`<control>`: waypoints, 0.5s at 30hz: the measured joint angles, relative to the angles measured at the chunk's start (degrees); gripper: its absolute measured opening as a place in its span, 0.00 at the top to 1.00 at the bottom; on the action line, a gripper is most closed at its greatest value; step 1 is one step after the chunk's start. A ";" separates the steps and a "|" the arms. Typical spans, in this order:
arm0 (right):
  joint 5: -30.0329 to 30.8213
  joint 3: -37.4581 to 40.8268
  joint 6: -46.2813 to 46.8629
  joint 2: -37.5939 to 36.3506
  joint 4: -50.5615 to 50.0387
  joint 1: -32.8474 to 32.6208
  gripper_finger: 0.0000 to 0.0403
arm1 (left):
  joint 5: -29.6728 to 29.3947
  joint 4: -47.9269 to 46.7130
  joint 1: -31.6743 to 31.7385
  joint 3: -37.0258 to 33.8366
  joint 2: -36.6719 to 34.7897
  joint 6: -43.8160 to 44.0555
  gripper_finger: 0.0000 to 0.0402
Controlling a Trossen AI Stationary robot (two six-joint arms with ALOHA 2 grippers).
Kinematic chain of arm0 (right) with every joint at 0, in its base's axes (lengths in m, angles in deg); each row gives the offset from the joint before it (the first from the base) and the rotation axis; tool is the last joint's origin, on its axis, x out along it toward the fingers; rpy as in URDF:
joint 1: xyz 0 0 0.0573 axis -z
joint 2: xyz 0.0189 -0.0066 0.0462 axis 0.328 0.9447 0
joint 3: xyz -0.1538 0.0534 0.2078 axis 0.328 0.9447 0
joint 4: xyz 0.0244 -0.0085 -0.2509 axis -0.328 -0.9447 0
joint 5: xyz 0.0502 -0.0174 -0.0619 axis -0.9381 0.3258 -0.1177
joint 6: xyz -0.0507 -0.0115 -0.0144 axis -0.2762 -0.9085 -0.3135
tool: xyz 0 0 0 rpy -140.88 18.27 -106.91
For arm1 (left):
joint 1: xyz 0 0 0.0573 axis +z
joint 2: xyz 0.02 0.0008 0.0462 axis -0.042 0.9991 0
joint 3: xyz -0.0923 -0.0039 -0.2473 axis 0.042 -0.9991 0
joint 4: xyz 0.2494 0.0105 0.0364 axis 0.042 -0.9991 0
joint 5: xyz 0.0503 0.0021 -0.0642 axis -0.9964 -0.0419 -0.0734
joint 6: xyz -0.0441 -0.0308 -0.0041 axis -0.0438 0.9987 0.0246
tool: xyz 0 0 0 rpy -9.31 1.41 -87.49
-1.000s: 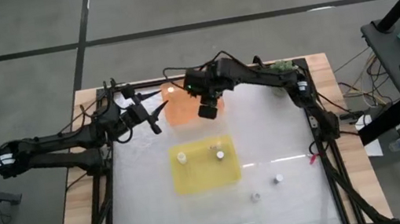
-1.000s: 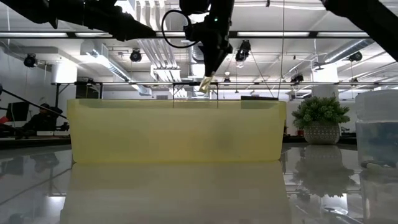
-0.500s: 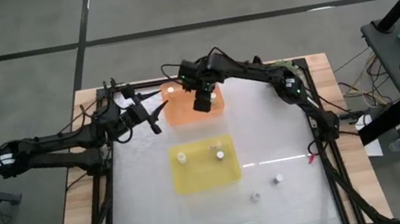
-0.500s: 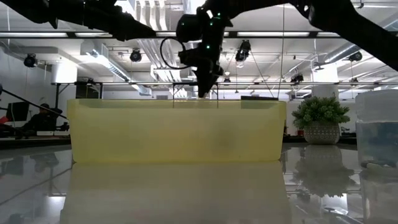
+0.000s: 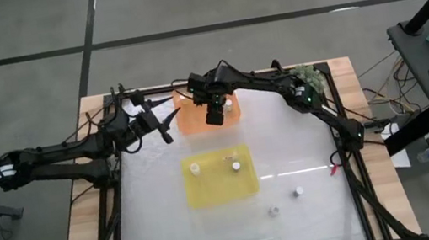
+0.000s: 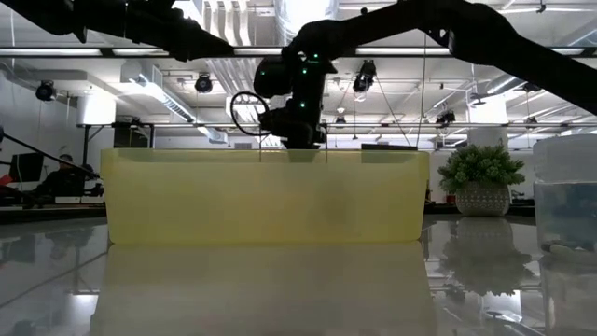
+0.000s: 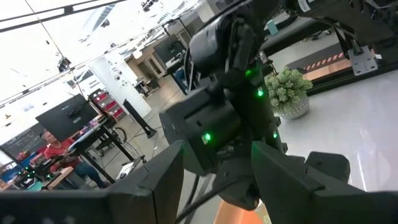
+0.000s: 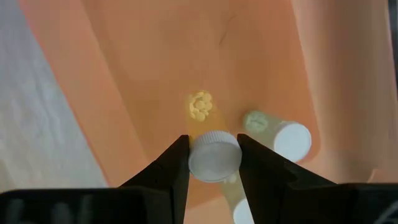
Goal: Pick and place medicine bottles into bin by pill shape (circle, oval)
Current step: Put the yellow tablet bottle into the orange bin
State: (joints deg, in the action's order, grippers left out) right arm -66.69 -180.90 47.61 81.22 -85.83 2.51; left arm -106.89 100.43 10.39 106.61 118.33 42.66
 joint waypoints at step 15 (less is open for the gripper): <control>-0.88 0.09 -0.15 0.79 1.72 0.15 0.71 | 0.00 0.00 0.00 0.00 0.00 0.00 0.57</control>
State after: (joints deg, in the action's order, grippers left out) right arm -67.57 -180.81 47.46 82.01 -84.10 2.65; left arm -106.89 100.43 10.39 106.61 118.33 42.66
